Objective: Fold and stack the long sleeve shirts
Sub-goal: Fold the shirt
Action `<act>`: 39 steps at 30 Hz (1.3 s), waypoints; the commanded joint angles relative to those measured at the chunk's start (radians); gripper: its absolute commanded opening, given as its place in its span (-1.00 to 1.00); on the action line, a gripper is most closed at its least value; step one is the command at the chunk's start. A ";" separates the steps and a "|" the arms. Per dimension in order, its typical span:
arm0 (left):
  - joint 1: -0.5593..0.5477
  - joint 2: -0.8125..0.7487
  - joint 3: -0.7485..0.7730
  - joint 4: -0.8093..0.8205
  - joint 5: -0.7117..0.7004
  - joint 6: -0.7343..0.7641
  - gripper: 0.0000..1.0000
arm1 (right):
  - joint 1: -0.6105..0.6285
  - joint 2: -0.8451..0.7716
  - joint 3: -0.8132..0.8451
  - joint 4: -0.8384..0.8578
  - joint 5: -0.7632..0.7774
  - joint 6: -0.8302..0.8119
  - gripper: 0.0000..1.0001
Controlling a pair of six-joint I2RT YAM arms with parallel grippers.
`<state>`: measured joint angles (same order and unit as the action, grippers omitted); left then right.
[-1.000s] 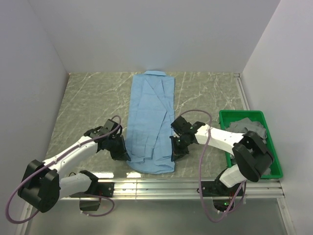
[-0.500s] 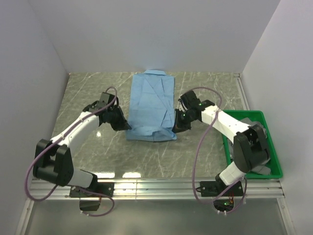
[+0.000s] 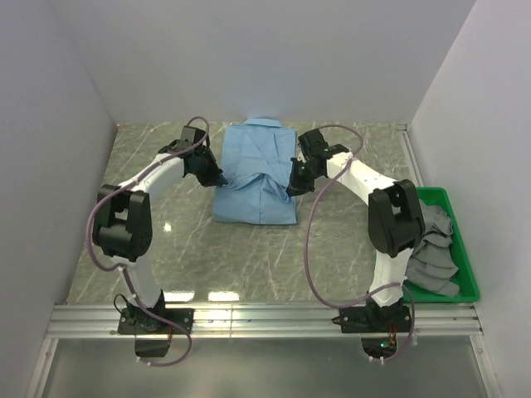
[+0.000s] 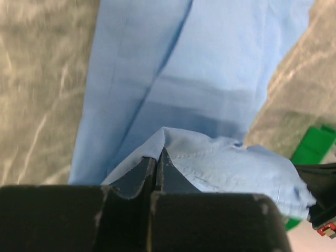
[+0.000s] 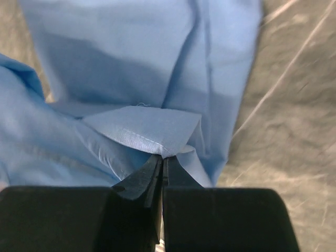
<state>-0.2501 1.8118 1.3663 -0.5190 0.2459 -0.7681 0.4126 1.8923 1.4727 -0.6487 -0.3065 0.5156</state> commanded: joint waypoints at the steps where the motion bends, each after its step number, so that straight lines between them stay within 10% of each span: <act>1: 0.003 0.056 0.082 0.042 -0.043 0.027 -0.94 | -0.031 0.043 0.066 0.024 0.043 0.004 -1.00; 10: 0.002 0.112 0.086 0.126 -0.102 0.038 -0.82 | -0.051 0.154 0.146 0.021 0.099 0.012 -1.00; 17: 0.002 0.123 0.086 0.192 -0.105 0.059 -0.48 | -0.054 0.166 0.184 0.026 0.136 0.014 -0.64; 29: -0.032 -0.127 0.042 0.278 -0.209 0.180 0.66 | -0.022 -0.169 0.012 0.226 0.297 -0.041 0.00; 39: -0.104 -0.324 -0.168 0.252 -0.243 0.201 0.58 | 0.066 -0.148 -0.088 0.478 -0.089 -0.166 -0.02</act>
<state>-0.3408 1.5078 1.2648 -0.2516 0.0242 -0.5880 0.4503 1.6855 1.4055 -0.2756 -0.2459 0.4065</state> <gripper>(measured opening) 0.794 0.491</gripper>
